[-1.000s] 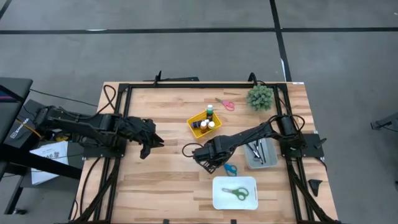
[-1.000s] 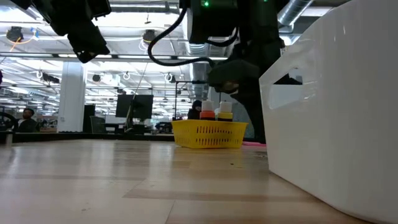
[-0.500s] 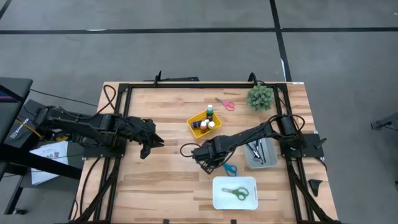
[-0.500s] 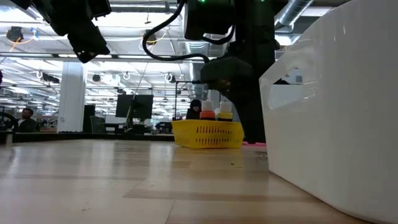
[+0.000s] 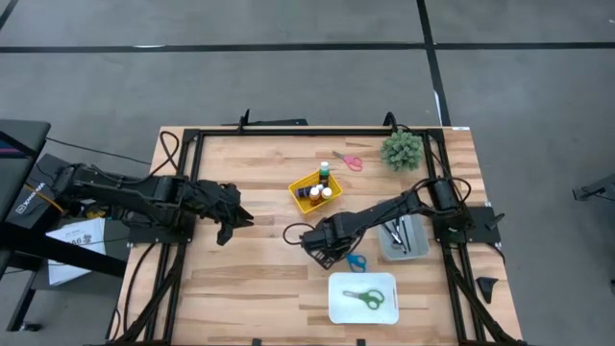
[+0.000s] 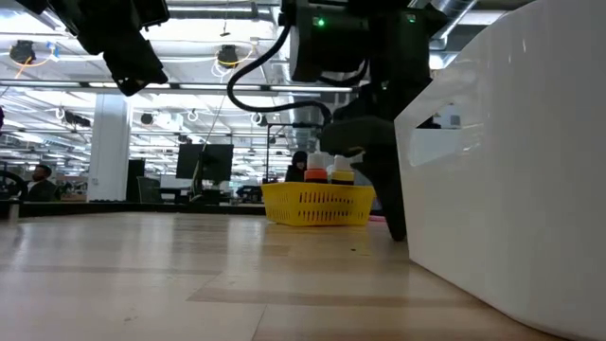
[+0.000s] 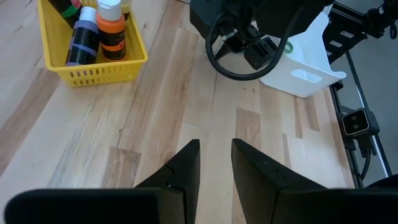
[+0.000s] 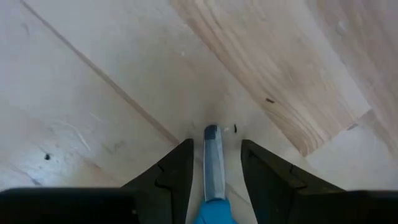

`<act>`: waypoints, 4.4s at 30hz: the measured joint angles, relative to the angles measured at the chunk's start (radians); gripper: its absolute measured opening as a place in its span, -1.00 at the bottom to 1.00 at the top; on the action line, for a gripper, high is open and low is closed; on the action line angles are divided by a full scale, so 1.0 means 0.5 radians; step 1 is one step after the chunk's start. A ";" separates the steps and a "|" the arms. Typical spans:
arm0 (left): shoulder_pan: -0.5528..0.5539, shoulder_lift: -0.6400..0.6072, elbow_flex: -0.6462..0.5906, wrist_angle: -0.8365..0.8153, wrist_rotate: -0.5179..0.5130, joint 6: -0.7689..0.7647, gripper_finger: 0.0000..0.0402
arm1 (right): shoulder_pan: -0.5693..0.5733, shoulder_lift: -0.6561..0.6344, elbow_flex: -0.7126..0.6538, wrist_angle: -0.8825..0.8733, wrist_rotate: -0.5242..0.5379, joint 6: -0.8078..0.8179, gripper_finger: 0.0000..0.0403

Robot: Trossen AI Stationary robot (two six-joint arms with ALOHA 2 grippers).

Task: Pick & Place Paint Supplies
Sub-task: Put the blue scissors into the white bin

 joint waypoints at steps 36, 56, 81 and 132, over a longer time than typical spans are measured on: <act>0.000 0.001 0.000 0.001 0.011 -0.057 -0.57 | -0.006 -0.012 -0.004 -0.055 -0.118 -0.094 -0.99; 0.000 0.001 0.000 0.007 0.034 -0.105 -0.57 | -0.002 -0.008 0.228 -0.279 -0.001 -0.116 -1.00; -0.056 0.000 0.000 0.037 0.036 -0.328 -0.57 | 0.424 -0.012 1.013 -0.916 0.057 -0.292 -1.00; -0.108 0.000 0.000 0.183 0.017 -0.586 -0.57 | 0.680 -0.014 0.332 -0.276 -0.010 -0.503 -1.00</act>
